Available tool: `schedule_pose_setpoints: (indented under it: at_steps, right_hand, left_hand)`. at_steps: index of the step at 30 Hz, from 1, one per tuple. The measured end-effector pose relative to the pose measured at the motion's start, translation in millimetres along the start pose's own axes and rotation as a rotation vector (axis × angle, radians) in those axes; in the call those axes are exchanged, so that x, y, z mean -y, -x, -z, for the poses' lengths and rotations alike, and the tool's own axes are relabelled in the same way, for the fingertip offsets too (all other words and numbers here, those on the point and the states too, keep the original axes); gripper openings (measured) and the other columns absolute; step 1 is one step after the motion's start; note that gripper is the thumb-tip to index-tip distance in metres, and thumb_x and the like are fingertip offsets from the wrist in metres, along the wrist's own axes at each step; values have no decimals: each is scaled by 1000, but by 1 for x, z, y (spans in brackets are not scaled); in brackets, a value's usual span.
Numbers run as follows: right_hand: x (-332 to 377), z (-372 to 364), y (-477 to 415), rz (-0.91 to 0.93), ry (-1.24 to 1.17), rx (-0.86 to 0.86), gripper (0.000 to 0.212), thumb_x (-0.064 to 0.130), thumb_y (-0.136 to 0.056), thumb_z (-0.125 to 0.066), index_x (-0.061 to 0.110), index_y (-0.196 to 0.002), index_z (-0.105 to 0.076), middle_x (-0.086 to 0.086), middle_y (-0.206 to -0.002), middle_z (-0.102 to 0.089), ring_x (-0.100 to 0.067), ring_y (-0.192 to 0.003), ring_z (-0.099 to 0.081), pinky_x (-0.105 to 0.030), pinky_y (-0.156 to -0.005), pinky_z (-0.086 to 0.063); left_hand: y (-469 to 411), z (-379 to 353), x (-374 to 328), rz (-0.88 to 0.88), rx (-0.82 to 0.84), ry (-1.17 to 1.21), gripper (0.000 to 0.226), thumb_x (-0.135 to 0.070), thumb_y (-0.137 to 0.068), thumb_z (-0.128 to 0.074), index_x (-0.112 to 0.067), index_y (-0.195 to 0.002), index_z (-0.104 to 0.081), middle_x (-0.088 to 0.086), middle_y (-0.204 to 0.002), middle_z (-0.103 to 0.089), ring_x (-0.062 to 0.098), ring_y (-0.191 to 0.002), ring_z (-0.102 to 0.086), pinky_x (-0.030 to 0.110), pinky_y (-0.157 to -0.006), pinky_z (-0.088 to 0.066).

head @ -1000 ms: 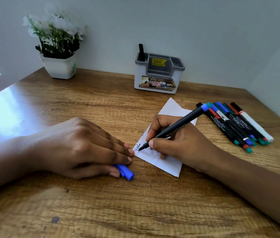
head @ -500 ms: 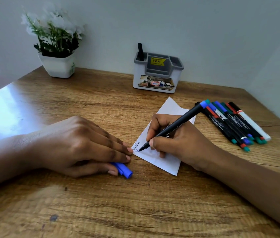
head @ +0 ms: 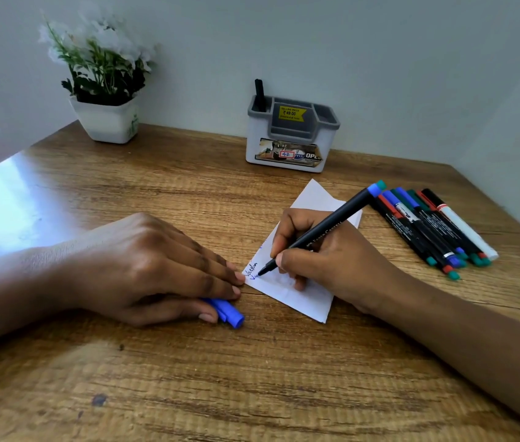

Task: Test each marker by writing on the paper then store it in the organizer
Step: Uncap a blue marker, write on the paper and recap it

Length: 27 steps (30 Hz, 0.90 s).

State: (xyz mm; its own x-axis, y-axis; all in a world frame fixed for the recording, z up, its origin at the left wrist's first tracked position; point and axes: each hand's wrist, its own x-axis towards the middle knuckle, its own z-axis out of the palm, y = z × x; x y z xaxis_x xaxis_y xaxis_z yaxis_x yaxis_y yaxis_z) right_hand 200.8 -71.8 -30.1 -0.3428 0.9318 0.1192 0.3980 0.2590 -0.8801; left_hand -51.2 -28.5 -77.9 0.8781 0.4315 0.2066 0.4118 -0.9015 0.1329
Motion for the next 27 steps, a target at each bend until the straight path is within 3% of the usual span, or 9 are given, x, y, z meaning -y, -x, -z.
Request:
schedule_pose_setpoints:
  at_steps: [10, 17, 21, 27]
  right_hand:
    - [-2, -1, 0, 15, 1, -34, 9, -2, -80, -60, 3, -73, -59, 8, -54, -57, -9, -48, -54, -25, -48, -47]
    - [-3, 0, -1, -36, -231, -31, 10, 9, -87, -60, 2, -81, -57, -10, -62, -63, -18, -51, -60, -25, -46, -50]
    - [-5, 3, -3, -81, -183, 28, 5, -2, -81, -63, 3, -81, -65, -4, -63, -65, -14, -58, -63, -23, -53, -53]
    - [-4, 0, -3, -44, -90, 4, 6, 11, -68, -58, 8, -71, -63, -1, -55, -61, -12, -49, -57, -24, -50, -50]
  left_hand:
    - [2, -6, 7, 16, 16, -2, 32, -53, -96, -50, -43, -127, -52, -19, -122, -65, 0, -113, -61, 38, -87, -56]
    - [0, -4, 4, -30, -32, 4, 29, -51, -96, -51, -43, -124, -53, -19, -120, -66, 1, -111, -62, 40, -83, -58]
    - [0, -3, 4, -36, -42, 21, 29, -51, -95, -52, -42, -122, -55, -18, -119, -67, 1, -111, -62, 40, -82, -58]
    - [1, -5, 4, -40, -49, 16, 27, -51, -95, -52, -40, -120, -56, -16, -118, -68, 3, -110, -64, 41, -82, -58]
